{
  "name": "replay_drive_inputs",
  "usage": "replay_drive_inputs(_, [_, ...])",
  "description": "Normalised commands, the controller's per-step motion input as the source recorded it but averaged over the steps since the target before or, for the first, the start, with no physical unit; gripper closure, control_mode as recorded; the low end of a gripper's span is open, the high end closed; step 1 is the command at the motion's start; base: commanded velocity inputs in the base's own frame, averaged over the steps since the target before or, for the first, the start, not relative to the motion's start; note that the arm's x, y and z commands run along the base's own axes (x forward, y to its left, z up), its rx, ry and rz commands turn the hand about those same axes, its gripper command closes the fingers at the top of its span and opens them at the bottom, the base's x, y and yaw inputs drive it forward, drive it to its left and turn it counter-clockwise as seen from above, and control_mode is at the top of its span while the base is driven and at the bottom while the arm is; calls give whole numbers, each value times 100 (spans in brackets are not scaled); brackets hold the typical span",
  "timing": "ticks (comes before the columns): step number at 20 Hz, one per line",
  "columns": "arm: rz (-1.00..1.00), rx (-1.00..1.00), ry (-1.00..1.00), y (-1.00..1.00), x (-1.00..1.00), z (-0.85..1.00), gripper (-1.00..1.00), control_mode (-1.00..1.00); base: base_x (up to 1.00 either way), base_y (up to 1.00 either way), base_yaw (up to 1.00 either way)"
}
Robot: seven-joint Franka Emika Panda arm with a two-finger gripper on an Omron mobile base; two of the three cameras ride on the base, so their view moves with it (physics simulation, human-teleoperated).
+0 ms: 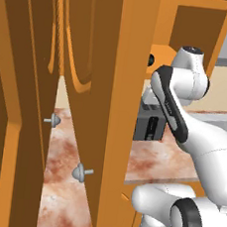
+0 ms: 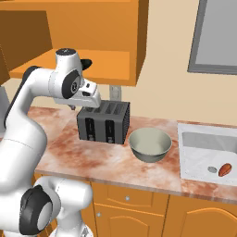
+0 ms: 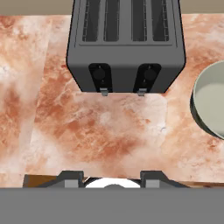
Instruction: Pick the eggplants from the cabinet and place them in one bowl. Pick the sweet potato from the sink and place it in the other bowl.
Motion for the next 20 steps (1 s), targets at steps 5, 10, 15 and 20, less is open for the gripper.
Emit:
replay_drive_inputs(5, [0,0,0,0,0,0,-100,-100,0,0,0])
replay_drive_inputs(10, [0,0,-6,0,-10,10,-100,-100,0,0,0])
replay_drive_inputs(15, [0,3,-14,0,-21,36,-100,-100,0,0,0])
replay_drive_inputs(20, [0,1,-16,0,-21,46,-100,-100,0,0,0])
